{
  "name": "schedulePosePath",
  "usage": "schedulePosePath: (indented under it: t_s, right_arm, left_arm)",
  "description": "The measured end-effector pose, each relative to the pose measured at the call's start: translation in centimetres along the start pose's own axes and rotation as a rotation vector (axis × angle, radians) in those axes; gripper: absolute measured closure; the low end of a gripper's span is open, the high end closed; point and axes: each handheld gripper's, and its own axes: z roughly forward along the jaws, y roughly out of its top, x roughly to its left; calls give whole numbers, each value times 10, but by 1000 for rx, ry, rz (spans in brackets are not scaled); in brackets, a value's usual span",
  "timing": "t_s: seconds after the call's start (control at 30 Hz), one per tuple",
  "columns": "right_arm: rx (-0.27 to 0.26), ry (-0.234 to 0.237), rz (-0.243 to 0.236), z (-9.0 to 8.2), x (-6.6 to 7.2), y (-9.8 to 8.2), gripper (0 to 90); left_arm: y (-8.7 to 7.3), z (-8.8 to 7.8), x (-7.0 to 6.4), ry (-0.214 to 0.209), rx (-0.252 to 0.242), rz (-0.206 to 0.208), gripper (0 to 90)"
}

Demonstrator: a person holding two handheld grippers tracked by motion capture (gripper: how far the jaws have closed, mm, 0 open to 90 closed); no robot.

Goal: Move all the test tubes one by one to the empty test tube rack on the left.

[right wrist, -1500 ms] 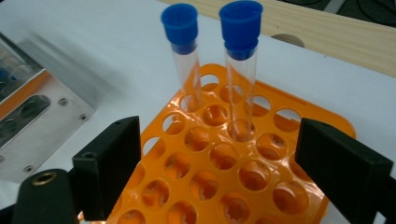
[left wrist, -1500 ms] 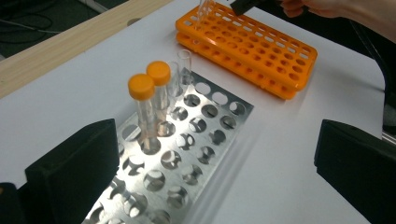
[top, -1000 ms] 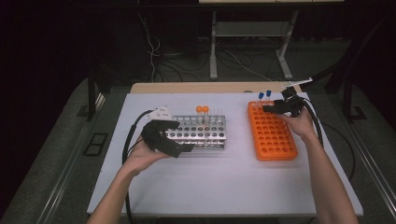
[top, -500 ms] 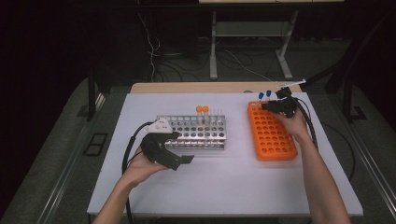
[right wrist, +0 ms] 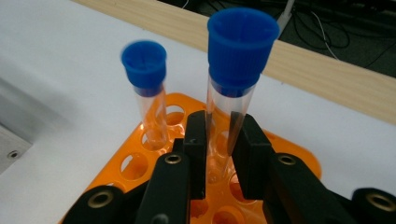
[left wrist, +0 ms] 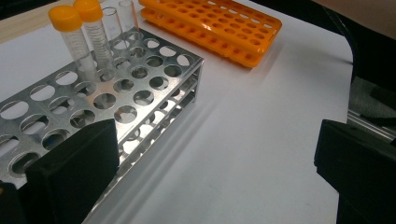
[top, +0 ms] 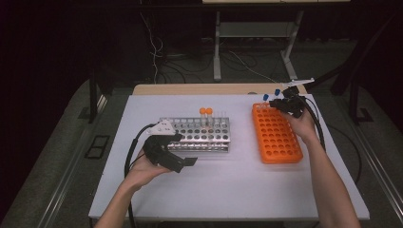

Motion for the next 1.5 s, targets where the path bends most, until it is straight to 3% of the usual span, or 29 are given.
schedulePosePath:
  t_s: [0.2, 0.43, 0.6, 0.87, 1.2, 1.5]
  right_arm:
    - [-30, 2, -23, -22, 4, 8, 759]
    - [-32, 54, -22, -52, 11, 10, 759]
    - [-36, 108, -54, -73, 26, 9, 759]
    - [-27, 206, -128, -97, 61, 1, 759]
    - [25, 347, -220, -97, 105, -11, 759]
    - [79, 431, -303, -90, 141, -17, 759]
  left_arm:
    - [0, 2, 1, -1, 5, -2, 0]
    - [4, 3, -1, -6, 6, 9, 0]
    - [7, 3, -1, -5, 10, 16, 0]
    - [14, 7, -3, -9, 24, 34, 0]
    - [28, 14, -4, -14, 37, 56, 0]
    - [43, 24, -6, -27, 71, 90, 0]
